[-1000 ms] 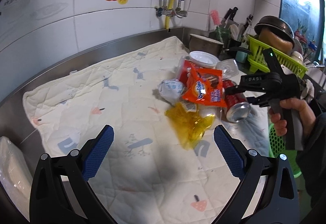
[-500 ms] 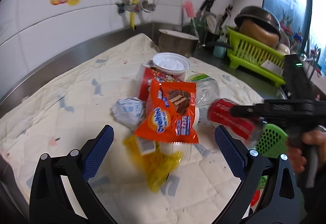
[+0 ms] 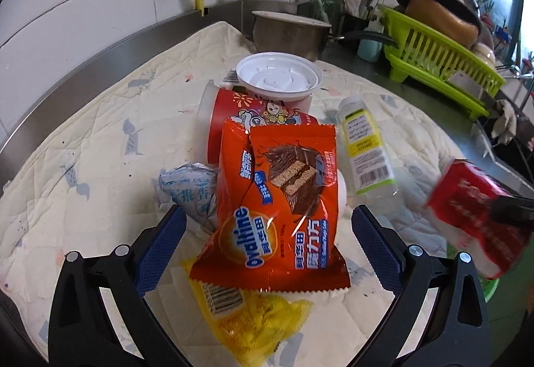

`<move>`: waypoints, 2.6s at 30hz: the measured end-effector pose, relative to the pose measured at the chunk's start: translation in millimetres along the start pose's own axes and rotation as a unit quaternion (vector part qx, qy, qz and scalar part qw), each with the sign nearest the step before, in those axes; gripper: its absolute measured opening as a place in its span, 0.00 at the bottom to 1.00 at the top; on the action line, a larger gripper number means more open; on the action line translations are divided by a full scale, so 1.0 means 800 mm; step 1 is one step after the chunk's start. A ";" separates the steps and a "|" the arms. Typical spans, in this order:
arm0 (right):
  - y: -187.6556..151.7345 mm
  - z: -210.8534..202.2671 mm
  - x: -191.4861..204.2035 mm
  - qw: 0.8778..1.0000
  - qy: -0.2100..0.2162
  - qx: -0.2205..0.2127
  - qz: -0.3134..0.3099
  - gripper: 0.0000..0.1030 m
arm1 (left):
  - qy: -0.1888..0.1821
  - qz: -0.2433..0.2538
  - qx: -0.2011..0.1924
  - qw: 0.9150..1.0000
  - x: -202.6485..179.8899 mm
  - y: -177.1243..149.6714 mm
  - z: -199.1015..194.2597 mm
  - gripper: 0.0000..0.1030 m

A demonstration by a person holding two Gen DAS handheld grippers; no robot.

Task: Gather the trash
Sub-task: 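Carry the can into the green basket with the right gripper while the left grasps the orange wrapper, then release the can with the right gripper while the left drops the wrapper into the basket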

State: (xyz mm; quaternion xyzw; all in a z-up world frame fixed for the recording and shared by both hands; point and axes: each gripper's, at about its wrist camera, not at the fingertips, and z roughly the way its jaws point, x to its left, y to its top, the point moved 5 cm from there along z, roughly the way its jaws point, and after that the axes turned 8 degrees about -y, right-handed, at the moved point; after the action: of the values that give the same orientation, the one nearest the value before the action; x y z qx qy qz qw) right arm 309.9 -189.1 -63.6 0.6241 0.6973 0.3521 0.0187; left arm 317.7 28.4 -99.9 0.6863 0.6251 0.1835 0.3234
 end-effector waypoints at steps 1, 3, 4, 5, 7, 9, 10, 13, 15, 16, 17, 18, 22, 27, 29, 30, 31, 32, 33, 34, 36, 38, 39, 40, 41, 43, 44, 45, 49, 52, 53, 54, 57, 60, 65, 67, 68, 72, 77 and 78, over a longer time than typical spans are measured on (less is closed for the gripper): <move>-0.003 -0.005 -0.005 1.000 -0.003 -0.003 0.000 0.56 | -0.001 -0.002 0.002 1.000 0.000 0.001 0.002 0.95; -0.007 -0.013 -0.013 1.000 -0.006 -0.006 0.003 0.56 | -0.003 -0.004 0.006 1.000 0.001 0.001 0.006 0.94; -0.010 -0.016 -0.017 1.000 -0.008 -0.007 0.005 0.56 | -0.004 -0.005 0.005 1.000 0.001 0.001 0.007 0.92; -0.013 -0.022 -0.022 1.000 -0.010 -0.009 0.008 0.56 | -0.007 -0.007 0.007 1.000 0.002 0.001 0.008 0.87; -0.018 -0.030 -0.031 1.000 -0.016 -0.013 0.010 0.56 | -0.014 -0.013 0.009 1.000 0.003 0.001 0.009 0.78; -0.024 -0.038 -0.039 1.000 -0.023 -0.017 0.009 0.56 | -0.018 -0.019 0.009 1.000 0.004 0.002 0.009 0.73; -0.027 -0.043 -0.044 0.999 -0.030 -0.021 0.010 0.56 | -0.018 -0.020 0.007 1.000 0.004 0.001 0.008 0.71; -0.036 -0.055 -0.060 0.999 -0.043 -0.029 0.014 0.56 | -0.027 -0.025 -0.001 0.999 0.004 0.000 0.001 0.65; -0.044 -0.064 -0.075 0.998 -0.054 -0.036 0.020 0.56 | -0.028 -0.027 -0.010 0.999 0.004 0.000 -0.009 0.63; -0.050 -0.068 -0.084 0.997 -0.061 -0.039 0.024 0.56 | -0.027 -0.026 -0.013 0.999 0.005 0.001 -0.012 0.62; -0.055 -0.072 -0.093 0.996 -0.070 -0.041 0.028 0.56 | -0.027 -0.025 -0.018 0.999 0.005 0.002 -0.018 0.60; -0.059 -0.074 -0.100 0.995 -0.080 -0.042 0.031 0.56 | -0.029 -0.026 -0.022 0.999 0.005 0.002 -0.024 0.60; -0.086 -0.078 -0.143 0.991 -0.122 -0.039 0.049 0.56 | -0.038 -0.021 -0.041 0.998 0.003 0.002 -0.051 0.53; -0.119 -0.068 -0.192 0.982 -0.171 -0.024 0.074 0.56 | -0.044 -0.016 -0.056 0.997 -0.006 0.001 -0.076 0.51; -0.130 -0.060 -0.208 0.976 -0.208 -0.019 0.064 0.56 | -0.048 -0.015 -0.059 0.997 -0.011 0.000 -0.084 0.51; -0.137 -0.053 -0.217 0.973 -0.222 -0.013 0.064 0.56 | -0.055 -0.015 -0.061 0.996 -0.015 -0.001 -0.088 0.51; -0.143 -0.049 -0.225 0.972 -0.226 -0.007 0.068 0.56 | -0.066 -0.013 -0.065 0.996 -0.023 -0.002 -0.095 0.51; -0.149 -0.044 -0.234 0.971 -0.228 -0.002 0.074 0.56 | -0.070 -0.010 -0.066 0.995 -0.028 -0.003 -0.099 0.51; -0.153 -0.041 -0.240 0.970 -0.231 0.000 0.077 0.56 | -0.077 -0.006 -0.067 0.995 -0.036 -0.004 -0.103 0.51; -0.157 -0.036 -0.248 0.968 -0.238 0.005 0.078 0.56 | -0.083 -0.003 -0.069 0.994 -0.043 -0.005 -0.105 0.51; -0.166 -0.027 -0.259 0.966 -0.244 0.016 0.081 0.56 | -0.102 0.008 -0.070 0.992 -0.065 -0.009 -0.111 0.51; -0.174 -0.017 -0.272 0.964 -0.251 0.030 0.086 0.56 | -0.114 0.021 -0.071 0.991 -0.087 -0.011 -0.114 0.51; -0.175 -0.015 -0.276 0.963 -0.254 0.033 0.087 0.56 | -0.122 0.027 -0.069 0.990 -0.098 -0.014 -0.115 0.51; -0.178 -0.011 -0.280 0.961 -0.257 0.036 0.091 0.56 | -0.128 0.030 -0.067 0.989 -0.107 -0.016 -0.114 0.51; -0.181 -0.009 -0.285 0.961 -0.258 0.039 0.094 0.57 | -0.136 0.034 -0.063 0.988 -0.118 -0.018 -0.113 0.51; -0.186 -0.005 -0.294 0.960 -0.257 0.044 0.104 0.57 | -0.150 0.042 -0.058 0.986 -0.138 -0.023 -0.110 0.51; -0.189 -0.004 -0.298 0.959 -0.258 0.045 0.108 0.57 | -0.156 0.047 -0.055 0.985 -0.149 -0.026 -0.108 0.51; -0.190 -0.002 -0.302 0.959 -0.258 0.047 0.111 0.57 | -0.163 0.051 -0.051 0.984 -0.161 -0.028 -0.105 0.51; -0.194 0.001 -0.315 0.958 -0.255 0.047 0.123 0.57 | -0.183 0.064 -0.035 0.980 -0.197 -0.040 -0.091 0.50; -0.196 0.004 -0.327 0.958 -0.251 0.046 0.132 0.57 | -0.190 0.071 -0.022 0.979 -0.219 -0.048 -0.079 0.50; -0.196 0.004 -0.329 0.958 -0.249 0.046 0.134 0.57 | -0.194 0.073 -0.018 0.978 -0.226 -0.051 -0.075 0.50; -0.198 0.002 -0.332 0.959 -0.246 0.044 0.135 0.57 | -0.196 0.075 -0.013 0.978 -0.235 -0.054 -0.070 0.50; -0.198 -0.007 -0.334 0.960 -0.238 0.035 0.140 0.62 | -0.203 0.079 -0.002 0.976 -0.253 -0.062 -0.060 0.50; -0.195 -0.024 -0.334 0.962 -0.232 0.024 0.141 0.62 | -0.207 0.084 0.008 0.975 -0.270 -0.067 -0.049 0.50; -0.194 -0.067 -0.327 0.966 -0.221 0.002 0.133 0.65 | -0.217 0.091 0.035 0.971 -0.305 -0.079 -0.025 0.51; -0.196 -0.089 -0.321 0.966 -0.228 -0.010 0.121 0.68 | -0.222 0.094 0.046 0.969 -0.320 -0.086 -0.013 0.51; -0.197 -0.103 -0.318 0.966 -0.233 -0.018 0.113 0.68 | -0.224 0.096 0.052 0.968 -0.328 -0.090 -0.007 0.51; -0.202 -0.145 -0.305 0.962 -0.252 -0.046 0.092 0.71 | -0.231 0.104 0.078 0.964 -0.360 -0.106 0.021 0.51; -0.210 -0.187 -0.297 0.957 -0.271 -0.075 0.073 0.74 | -0.237 0.118 0.105 0.958 -0.393 -0.123 0.048 0.55; -0.209 -0.187 -0.295 0.956 -0.273 -0.079 0.072 0.74 | -0.239 0.121 0.111 0.957 -0.401 -0.127 0.054 0.57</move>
State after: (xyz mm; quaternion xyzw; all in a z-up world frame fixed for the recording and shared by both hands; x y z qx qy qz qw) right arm 148.8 -463.2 -134.8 0.7415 0.5888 0.2226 0.2322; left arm 222.2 -293.0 -150.5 0.8121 0.4584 -0.0187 0.3606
